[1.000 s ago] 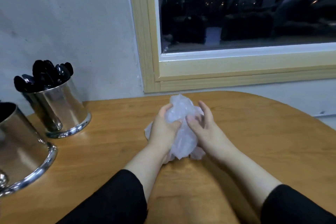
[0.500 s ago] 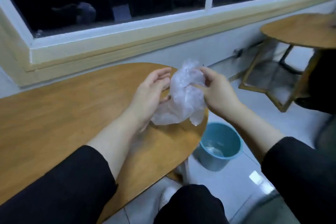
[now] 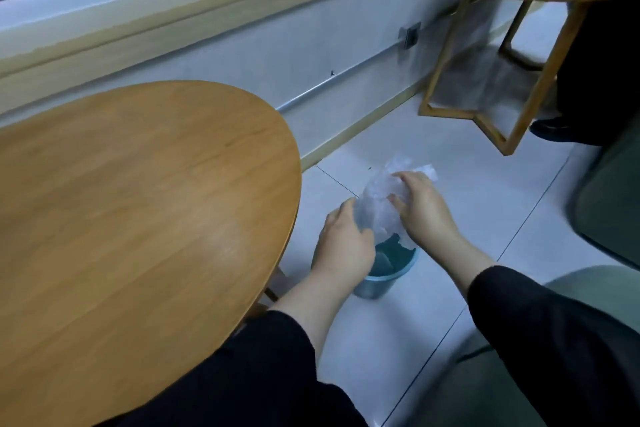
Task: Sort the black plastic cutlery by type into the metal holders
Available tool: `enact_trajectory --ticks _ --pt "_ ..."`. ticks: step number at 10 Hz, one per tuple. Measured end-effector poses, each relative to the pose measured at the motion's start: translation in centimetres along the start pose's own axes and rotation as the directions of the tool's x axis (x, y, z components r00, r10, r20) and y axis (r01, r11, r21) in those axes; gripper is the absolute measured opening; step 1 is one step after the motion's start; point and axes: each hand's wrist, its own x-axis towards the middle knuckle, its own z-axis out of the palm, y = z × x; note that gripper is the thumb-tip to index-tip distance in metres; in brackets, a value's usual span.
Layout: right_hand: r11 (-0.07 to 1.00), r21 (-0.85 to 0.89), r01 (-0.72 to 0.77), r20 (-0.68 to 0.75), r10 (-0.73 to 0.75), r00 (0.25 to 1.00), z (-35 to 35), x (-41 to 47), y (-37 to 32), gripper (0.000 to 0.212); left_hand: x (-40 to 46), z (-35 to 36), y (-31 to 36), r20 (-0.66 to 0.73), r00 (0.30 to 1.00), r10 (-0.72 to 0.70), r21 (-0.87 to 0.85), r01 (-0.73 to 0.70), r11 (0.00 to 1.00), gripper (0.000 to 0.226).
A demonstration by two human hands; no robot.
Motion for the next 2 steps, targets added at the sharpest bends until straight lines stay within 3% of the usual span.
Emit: enact_trajectory --ticks 2 --pt "0.986 -0.058 -0.159 0.354 0.17 0.92 6.1 0.8 5.8 0.067 3.8 3.2 -4.1 -0.009 0.994 -0.109 0.083 0.109 0.991 0.055"
